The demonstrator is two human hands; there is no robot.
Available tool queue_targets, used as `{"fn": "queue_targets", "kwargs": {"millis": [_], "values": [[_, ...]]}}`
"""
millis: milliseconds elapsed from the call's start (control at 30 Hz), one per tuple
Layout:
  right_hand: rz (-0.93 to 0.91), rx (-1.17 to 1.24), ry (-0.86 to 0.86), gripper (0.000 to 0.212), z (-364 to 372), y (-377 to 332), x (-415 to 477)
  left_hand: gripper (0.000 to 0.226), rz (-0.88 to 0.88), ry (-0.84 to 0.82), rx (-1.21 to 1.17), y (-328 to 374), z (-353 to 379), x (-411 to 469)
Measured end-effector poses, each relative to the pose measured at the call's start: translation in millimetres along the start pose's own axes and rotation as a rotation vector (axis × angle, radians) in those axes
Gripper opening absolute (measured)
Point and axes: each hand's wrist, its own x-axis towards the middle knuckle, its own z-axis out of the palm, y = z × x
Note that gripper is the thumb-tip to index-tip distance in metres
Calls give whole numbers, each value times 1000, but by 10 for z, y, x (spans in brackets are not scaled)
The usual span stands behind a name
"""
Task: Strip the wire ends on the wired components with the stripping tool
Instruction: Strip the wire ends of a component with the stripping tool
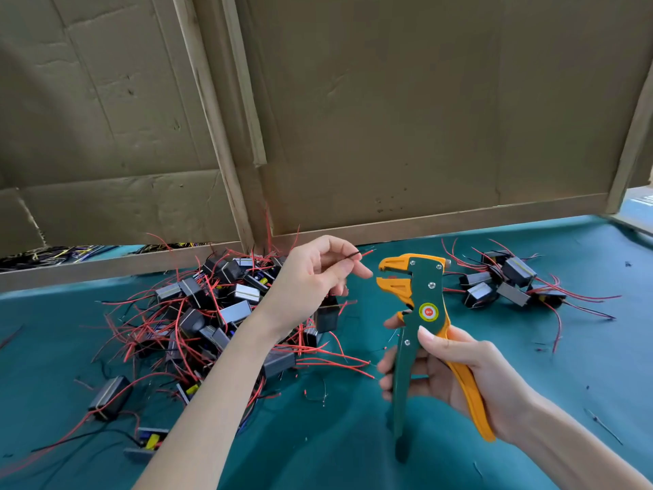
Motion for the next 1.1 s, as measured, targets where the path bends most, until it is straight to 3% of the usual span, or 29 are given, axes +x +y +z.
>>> {"fn": "queue_targets", "kwargs": {"millis": [233, 700, 933, 1100], "values": [[-58, -48, -4, 39, -6, -19, -20, 1, -25, -38, -79, 39, -3, -13], [-100, -166, -29, 48, -26, -27, -44, 9, -79, -104, -27, 54, 22, -30], [-118, -181, -40, 40, -18, -18, -55, 9, -85, -135, -23, 78, 26, -45], [-111, -321, -22, 46, -15, -26, -70, 11, -77, -150, 2, 87, 18, -43]]}}
